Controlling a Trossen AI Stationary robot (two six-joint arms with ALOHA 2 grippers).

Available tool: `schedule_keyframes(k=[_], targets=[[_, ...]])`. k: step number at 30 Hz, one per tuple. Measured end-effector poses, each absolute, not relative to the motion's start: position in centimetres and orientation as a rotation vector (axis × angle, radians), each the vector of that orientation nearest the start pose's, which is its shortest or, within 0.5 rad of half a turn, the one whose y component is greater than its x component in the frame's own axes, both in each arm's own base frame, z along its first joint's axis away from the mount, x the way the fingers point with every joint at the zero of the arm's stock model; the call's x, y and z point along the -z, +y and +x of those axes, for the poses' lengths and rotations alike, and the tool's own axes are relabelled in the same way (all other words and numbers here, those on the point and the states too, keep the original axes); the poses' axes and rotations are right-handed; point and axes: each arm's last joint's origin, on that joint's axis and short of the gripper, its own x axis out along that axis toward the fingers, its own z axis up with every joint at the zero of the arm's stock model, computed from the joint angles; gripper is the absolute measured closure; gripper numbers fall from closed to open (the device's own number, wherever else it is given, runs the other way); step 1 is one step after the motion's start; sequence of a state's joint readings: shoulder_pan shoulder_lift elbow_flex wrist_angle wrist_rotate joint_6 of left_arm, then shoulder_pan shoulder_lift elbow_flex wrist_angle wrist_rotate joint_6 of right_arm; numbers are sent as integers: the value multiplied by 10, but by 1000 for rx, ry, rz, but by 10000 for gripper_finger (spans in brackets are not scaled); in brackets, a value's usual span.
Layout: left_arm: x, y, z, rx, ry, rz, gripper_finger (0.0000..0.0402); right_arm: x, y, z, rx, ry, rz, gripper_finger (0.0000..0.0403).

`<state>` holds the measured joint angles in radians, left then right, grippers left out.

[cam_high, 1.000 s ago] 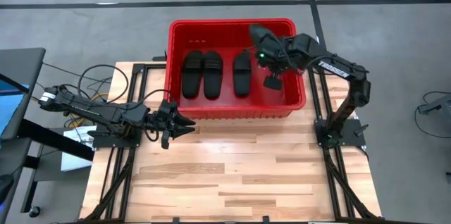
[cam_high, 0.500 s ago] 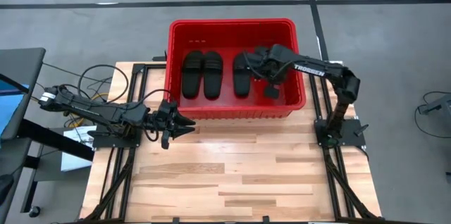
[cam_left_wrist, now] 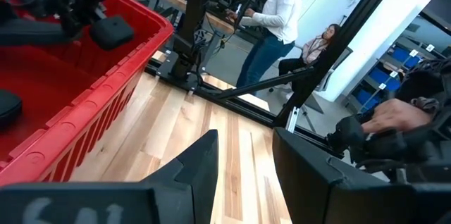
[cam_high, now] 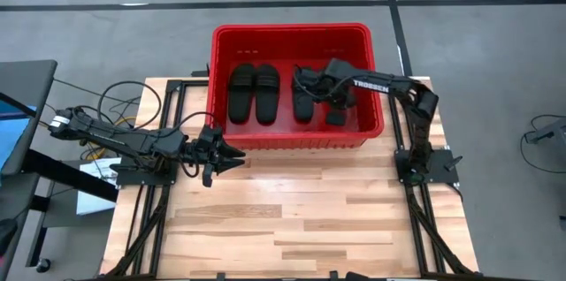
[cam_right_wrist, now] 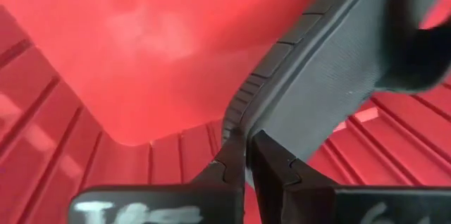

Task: Pick and place slides into bin
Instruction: Put the black slide into the red container

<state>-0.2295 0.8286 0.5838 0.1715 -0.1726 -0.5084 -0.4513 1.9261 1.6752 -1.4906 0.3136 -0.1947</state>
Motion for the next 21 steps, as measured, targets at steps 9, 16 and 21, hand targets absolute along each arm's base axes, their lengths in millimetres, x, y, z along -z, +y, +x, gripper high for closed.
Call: schedule_keyframes(k=[9,16,21], targets=[[-290,-38,186,37,86,-494,276,-239,-171,313,390,1836,12,403],[-290,-38,186,37,86,-500,276,-239,-174,315,406,1806,15,403],[-290,-38,186,37,86,-502,276,-239,-173,315,394,1799,33,403]])
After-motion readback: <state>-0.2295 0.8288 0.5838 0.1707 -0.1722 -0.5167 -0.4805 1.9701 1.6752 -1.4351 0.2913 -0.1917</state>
